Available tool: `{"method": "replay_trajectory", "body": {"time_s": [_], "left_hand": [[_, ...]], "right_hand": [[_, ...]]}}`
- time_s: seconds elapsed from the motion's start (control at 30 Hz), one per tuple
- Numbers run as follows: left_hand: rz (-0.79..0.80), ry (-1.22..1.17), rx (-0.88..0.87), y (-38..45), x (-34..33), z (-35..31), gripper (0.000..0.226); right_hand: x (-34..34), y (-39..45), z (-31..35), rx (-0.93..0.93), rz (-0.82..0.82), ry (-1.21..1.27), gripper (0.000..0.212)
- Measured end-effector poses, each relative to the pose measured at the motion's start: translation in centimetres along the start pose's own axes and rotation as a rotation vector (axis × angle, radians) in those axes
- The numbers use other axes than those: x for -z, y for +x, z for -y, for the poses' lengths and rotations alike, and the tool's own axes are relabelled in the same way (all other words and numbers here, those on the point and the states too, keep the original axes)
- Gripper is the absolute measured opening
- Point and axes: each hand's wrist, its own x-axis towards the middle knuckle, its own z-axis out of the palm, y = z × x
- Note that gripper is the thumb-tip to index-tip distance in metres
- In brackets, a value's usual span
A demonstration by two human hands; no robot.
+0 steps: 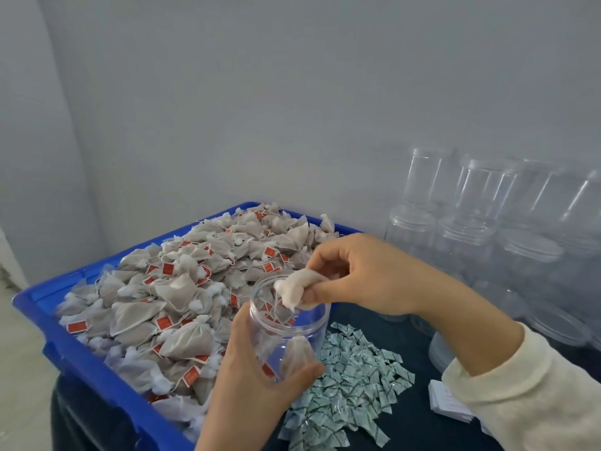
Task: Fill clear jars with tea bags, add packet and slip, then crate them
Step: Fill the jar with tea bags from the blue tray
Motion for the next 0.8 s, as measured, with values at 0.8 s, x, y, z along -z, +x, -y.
{"method": "replay_trajectory", "body": {"time_s": [0.8], "left_hand": [[0.095, 0.07, 0.123, -0.2, 0.2, -0.1, 0.117]], "right_hand": [[-3.2, 3.6, 2.0, 0.04, 0.587, -0.516, 0.024]]}}
